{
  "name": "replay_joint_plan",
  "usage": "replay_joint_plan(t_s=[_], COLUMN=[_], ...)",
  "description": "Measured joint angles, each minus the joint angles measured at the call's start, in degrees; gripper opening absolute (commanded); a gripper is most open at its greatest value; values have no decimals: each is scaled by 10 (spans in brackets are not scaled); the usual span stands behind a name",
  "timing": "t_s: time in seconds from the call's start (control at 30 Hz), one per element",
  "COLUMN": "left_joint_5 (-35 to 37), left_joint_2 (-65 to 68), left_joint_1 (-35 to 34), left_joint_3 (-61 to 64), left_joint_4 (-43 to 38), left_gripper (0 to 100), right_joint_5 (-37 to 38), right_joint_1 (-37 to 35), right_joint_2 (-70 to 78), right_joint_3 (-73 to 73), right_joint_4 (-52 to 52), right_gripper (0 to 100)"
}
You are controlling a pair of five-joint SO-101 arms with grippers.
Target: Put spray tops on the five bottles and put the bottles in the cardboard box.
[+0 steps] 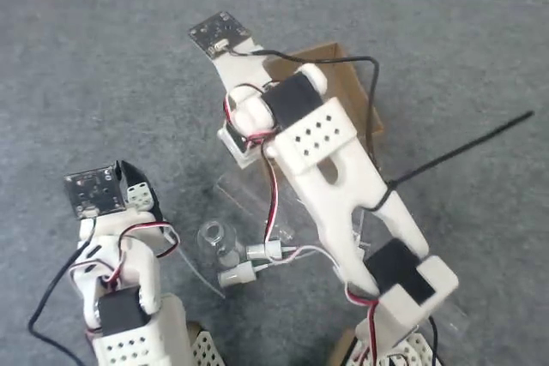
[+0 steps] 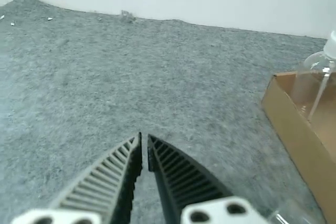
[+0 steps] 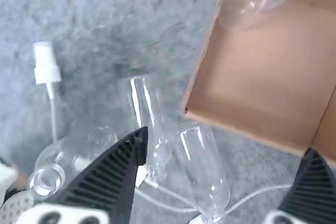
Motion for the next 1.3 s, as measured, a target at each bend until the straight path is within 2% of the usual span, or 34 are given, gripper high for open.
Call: replay_joint_plan(t_s=[0.2,0.47,0.87,1.3], left_joint_5=[0,1,1,1], left_joint_2=[0,0,0,0], left_joint_1=[-36,-35,-35,-40], left_joint_3=[0,0,0,0], left_joint_4=[0,0,0,0], left_gripper=[16,16,16,16], right_joint_5=[0,0,-1,-1], right_joint_1=[-24,-43,-66,-89], right_joint_2=[-55,-181,-403,-518], right_joint_3=[18,175,457,589], right_joint_4=[17,12,-145,-194], right_gripper=[385,385,385,385])
